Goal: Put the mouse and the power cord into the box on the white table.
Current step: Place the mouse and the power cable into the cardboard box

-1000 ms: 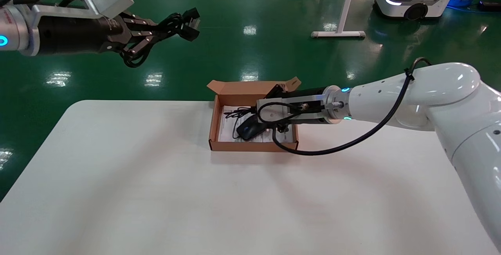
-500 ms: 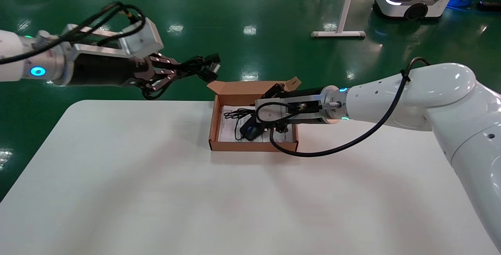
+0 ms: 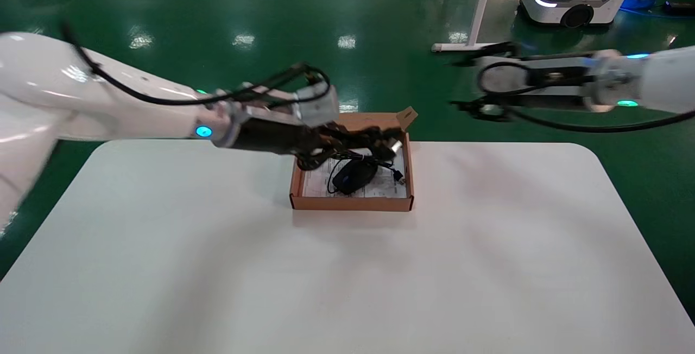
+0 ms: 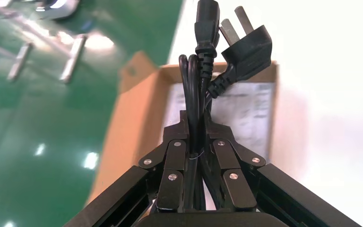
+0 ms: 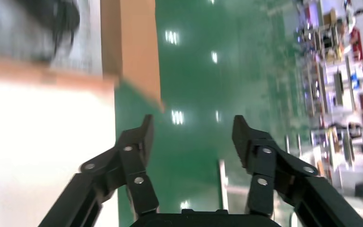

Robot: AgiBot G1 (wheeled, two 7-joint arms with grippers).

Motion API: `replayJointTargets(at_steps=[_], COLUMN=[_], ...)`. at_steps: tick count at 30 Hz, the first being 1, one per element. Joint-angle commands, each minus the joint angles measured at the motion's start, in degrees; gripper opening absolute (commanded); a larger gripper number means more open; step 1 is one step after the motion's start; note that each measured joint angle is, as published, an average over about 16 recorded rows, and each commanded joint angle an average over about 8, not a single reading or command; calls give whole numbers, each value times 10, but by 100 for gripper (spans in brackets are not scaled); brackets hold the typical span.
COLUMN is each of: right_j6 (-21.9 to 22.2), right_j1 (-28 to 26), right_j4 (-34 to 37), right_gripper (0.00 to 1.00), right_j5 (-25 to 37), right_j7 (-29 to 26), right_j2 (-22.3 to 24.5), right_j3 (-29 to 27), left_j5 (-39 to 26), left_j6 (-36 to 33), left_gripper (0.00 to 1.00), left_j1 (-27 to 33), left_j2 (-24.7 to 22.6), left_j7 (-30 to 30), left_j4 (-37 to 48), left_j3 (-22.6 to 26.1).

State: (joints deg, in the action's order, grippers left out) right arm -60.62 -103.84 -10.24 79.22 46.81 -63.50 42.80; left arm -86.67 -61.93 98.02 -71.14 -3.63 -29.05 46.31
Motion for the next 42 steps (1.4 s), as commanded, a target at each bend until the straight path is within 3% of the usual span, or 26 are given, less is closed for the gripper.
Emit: replayJointTargets(at_steps=[1,10,11,17,19,32,42], right_j6=[-16,-46,-49,-70,-78,-88,-113], right_j1=[-12,-17,-16,-9,-7,3,67], right_j4=[4,5,4,-3,-6,-19,-113], right_gripper=[100,100,100,100,100,100,100], right_j5=[-2,9,10,2,-3,-16,-70], right_j7=[8,17,16,10,7,-3,-90], right_j2=[30,99,104,130,138,147,168], right_j3=[-2,4,4,0,-3,-11,-50], left_j5=[3,15,16,23,26,50,118], left_j6=[2,64,74,117,123,113,53], left_gripper=[0,2,10,85,100,100,100], left_j1=[-2,-13,-15,-24,-25,-43,-98], left_j2=[-31,-68,-68,-70,-71,-51,19], left_j7=[-32,-107,-111,-121,-122,-110,-67], left_j4=[43,116,116,108,107,82,-8], left_j3=[2,11,13,29,33,21,-34])
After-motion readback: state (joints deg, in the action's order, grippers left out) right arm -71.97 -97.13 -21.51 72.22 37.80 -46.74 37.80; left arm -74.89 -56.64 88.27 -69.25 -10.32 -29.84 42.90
